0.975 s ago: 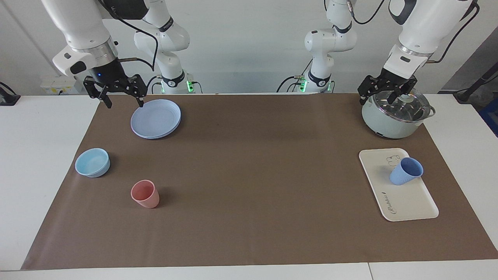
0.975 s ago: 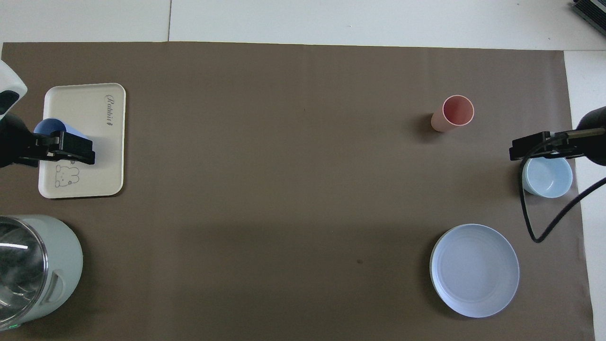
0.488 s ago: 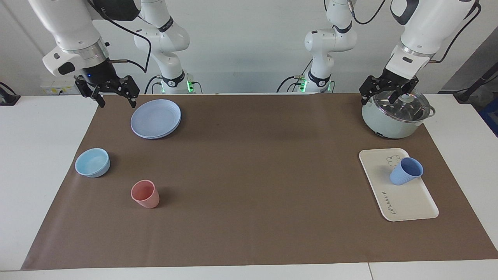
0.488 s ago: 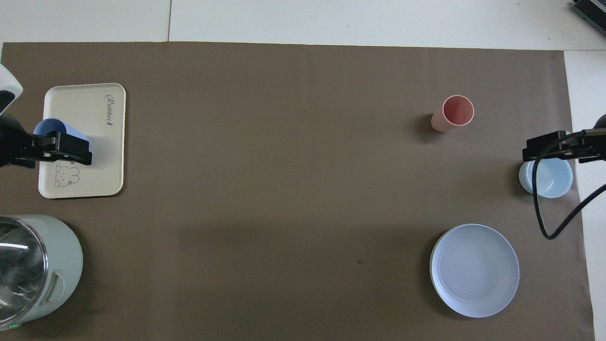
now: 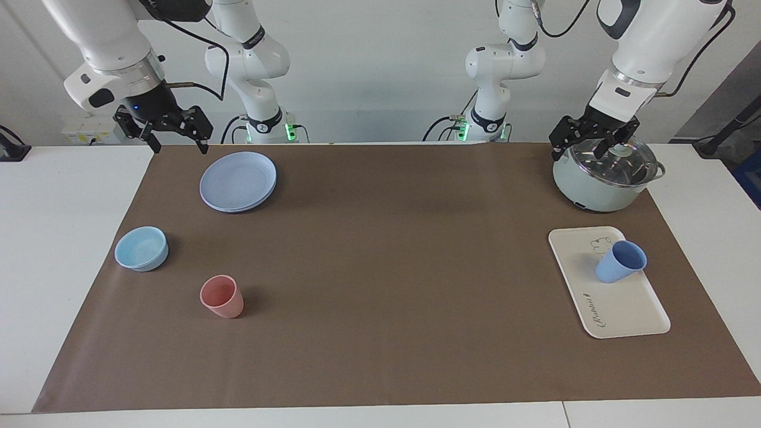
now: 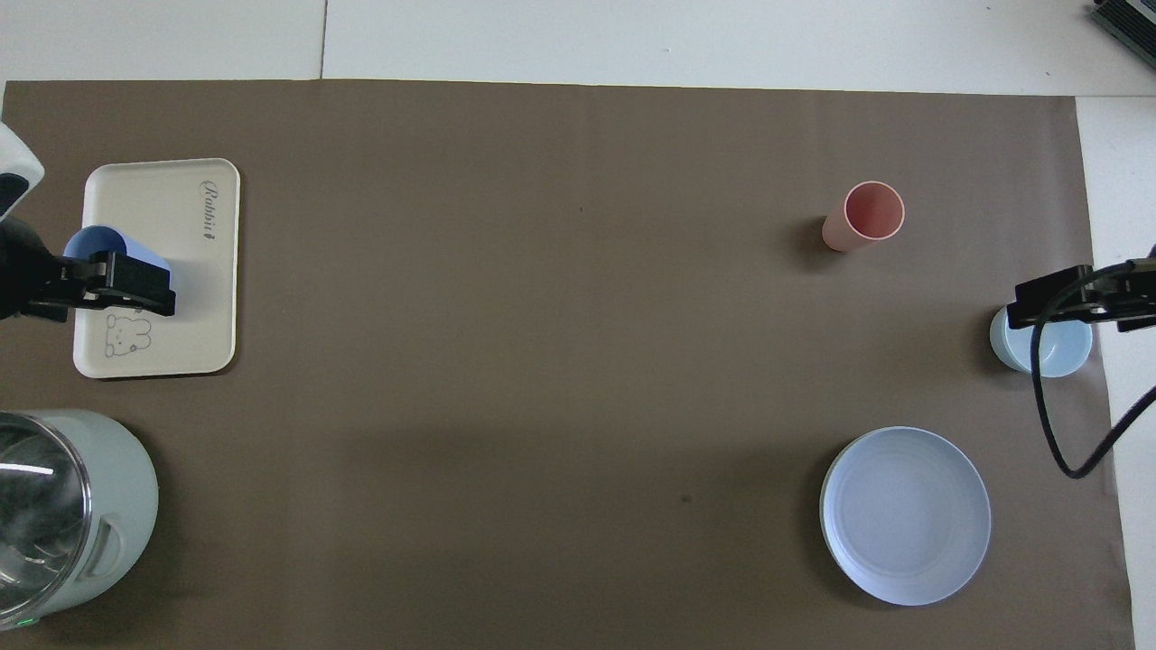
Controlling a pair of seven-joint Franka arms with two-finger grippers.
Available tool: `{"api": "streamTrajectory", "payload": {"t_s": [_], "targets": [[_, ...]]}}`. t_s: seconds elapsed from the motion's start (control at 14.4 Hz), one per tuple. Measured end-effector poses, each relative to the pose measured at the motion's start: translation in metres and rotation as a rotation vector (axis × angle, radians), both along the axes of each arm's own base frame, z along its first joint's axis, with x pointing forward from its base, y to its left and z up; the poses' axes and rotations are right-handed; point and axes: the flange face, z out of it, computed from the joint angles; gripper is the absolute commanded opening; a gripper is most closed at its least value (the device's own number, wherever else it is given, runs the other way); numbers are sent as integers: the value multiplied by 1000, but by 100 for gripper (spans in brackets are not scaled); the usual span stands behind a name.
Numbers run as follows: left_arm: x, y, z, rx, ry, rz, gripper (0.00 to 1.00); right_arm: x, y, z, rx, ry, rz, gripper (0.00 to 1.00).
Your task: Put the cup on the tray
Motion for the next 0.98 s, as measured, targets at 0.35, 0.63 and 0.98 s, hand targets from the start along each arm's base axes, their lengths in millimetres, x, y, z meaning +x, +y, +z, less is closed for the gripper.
{"api": "streamTrajectory", "payload": {"t_s": [0.35,0.63,0.98], "targets": [[0,1,0,3,1,1,100,0,0,-2,0,5,1,100],[0,1,0,4,1,-2,100,0,-4,-3,-16,6,-4,100],[0,1,0,3,0,-35,100,0,-11,-3,-16,8,-15,100]]}}
